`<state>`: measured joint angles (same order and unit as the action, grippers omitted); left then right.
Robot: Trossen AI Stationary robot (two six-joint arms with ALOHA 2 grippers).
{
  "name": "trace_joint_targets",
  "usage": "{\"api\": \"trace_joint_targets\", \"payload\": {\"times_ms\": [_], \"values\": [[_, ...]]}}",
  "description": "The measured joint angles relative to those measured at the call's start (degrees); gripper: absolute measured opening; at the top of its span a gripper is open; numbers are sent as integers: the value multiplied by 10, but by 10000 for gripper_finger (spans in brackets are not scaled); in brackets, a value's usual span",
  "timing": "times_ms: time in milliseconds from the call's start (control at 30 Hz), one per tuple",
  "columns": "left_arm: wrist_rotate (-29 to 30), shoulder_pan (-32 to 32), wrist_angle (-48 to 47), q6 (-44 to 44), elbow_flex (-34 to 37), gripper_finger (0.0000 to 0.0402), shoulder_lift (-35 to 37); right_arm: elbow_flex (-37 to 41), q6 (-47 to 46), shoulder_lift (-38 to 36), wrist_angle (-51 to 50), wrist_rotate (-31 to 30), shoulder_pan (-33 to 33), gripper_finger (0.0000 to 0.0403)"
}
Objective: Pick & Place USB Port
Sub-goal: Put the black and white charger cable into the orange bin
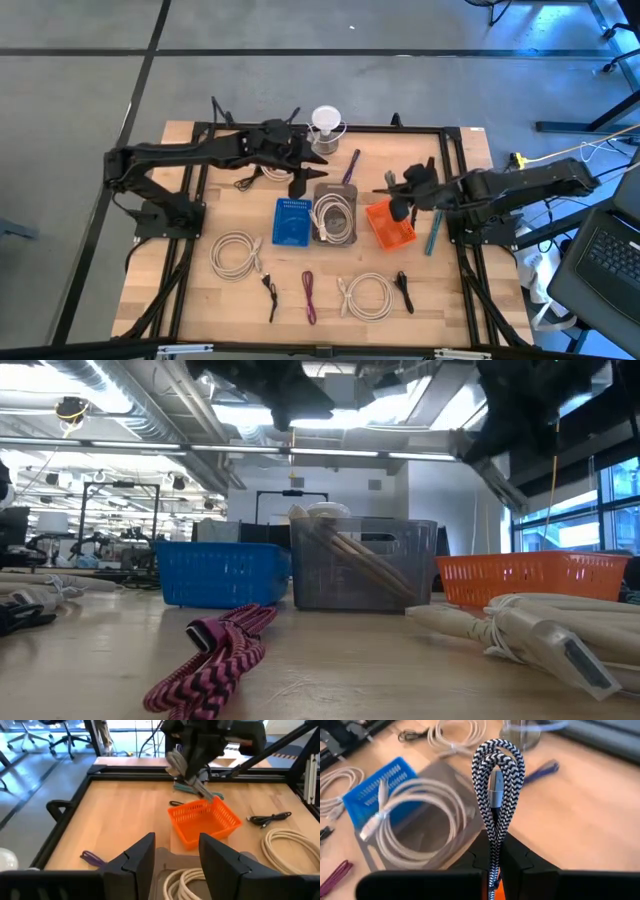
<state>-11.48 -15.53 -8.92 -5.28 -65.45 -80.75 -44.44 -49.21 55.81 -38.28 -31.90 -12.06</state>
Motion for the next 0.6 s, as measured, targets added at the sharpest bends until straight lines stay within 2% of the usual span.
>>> {"api": "trace_joint_targets", "payload": {"times_ms": [200, 600], "values": [[35, -1, 4, 0, 13, 143, 20, 65, -47, 0, 65, 12, -6, 17], [36, 1, 6, 0, 13, 143, 23, 160, -89, 0, 164, 55, -6, 17]]}}
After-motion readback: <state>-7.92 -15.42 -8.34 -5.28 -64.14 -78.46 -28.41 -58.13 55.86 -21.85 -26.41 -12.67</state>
